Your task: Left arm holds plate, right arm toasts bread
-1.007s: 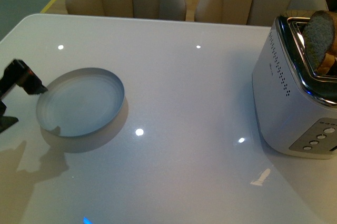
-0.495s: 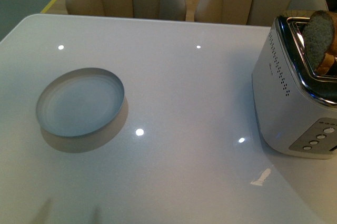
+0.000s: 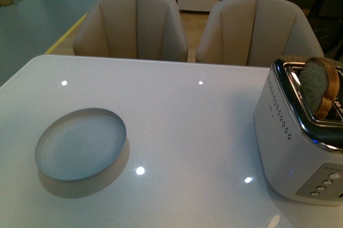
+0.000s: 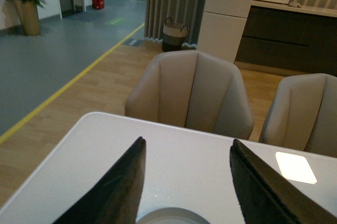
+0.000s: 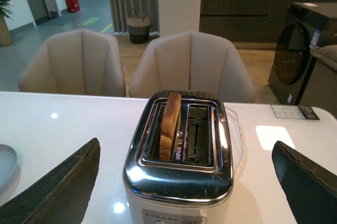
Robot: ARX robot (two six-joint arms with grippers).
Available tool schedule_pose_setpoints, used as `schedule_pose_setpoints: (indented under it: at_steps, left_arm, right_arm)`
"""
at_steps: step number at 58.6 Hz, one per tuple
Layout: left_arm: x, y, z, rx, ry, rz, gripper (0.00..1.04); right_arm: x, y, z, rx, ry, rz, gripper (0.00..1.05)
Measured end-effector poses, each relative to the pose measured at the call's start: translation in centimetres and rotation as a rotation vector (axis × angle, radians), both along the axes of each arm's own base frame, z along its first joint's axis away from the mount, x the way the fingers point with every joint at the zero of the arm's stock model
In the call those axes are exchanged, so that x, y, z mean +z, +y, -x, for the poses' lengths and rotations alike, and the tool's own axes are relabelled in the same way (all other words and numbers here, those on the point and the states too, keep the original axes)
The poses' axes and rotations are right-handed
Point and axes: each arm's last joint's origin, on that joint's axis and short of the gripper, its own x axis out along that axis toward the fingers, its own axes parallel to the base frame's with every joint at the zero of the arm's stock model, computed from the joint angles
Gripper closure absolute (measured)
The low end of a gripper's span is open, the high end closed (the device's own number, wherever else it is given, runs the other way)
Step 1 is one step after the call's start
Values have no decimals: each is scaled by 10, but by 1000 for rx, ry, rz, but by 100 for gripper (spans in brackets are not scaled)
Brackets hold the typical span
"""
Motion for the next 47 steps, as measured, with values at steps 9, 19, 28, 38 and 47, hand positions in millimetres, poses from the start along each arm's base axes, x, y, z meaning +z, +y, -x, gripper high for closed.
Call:
schedule_pose_setpoints:
  at_steps: [9,19,28,38,47]
  left_arm:
    - [-9,8,26,-12,14,-46,92]
    - [-13,17,48,4,14,-54,102]
    - [-25,17,64,2,22,-56,102]
    - [-23,17,78,2,16,-57,102]
    - [-23,17,89,1,16,-58,102]
  right_arm:
    - [0,0,0,0,0,0,9]
    - [0,0,0,0,0,0,9]
    - [0,0,0,0,0,0,9]
    - [0,0,0,0,0,0,9]
    - [0,0,0,0,0,0,9]
